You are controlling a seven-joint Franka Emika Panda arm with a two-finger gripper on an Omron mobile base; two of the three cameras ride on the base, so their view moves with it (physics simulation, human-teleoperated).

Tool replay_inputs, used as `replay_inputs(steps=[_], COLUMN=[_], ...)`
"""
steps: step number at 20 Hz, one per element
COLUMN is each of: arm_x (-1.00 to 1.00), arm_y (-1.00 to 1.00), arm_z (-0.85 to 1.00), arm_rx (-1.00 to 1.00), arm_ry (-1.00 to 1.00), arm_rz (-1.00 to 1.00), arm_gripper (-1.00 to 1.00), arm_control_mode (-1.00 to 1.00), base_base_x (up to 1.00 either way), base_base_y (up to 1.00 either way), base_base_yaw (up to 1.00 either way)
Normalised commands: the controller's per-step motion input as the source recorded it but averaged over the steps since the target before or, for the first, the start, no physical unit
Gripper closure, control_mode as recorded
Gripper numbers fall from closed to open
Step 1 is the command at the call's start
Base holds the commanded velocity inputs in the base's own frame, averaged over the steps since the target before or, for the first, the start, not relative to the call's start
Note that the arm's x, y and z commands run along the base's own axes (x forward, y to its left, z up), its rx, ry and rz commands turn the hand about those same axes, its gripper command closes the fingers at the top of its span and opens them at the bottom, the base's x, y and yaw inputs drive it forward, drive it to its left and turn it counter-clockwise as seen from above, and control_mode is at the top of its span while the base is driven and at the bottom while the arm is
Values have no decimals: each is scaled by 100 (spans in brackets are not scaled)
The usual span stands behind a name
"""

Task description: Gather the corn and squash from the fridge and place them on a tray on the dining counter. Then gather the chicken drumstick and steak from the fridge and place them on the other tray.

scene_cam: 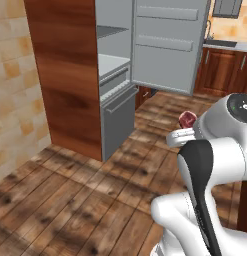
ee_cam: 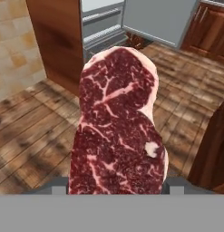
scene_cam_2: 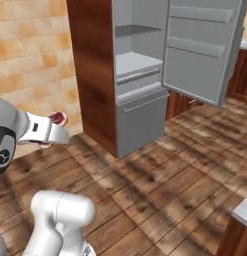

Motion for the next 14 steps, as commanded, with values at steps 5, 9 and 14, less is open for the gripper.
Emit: replay_inputs(steps=[5, 9, 14], arm_x=[0, 0, 0], arm_y=[0, 0, 0], arm_z=[0, 0, 0], arm_rx=[0, 0, 0], arm_ry=[0, 0, 0], arm_rz=[0, 0, 0], arm_gripper=[100, 100, 100], arm_control_mode=[100, 100, 100], base_base_x=[-79, -38, -3], base_base_y=[-54, -69, -64], base_base_yaw=[-29, -34, -46])
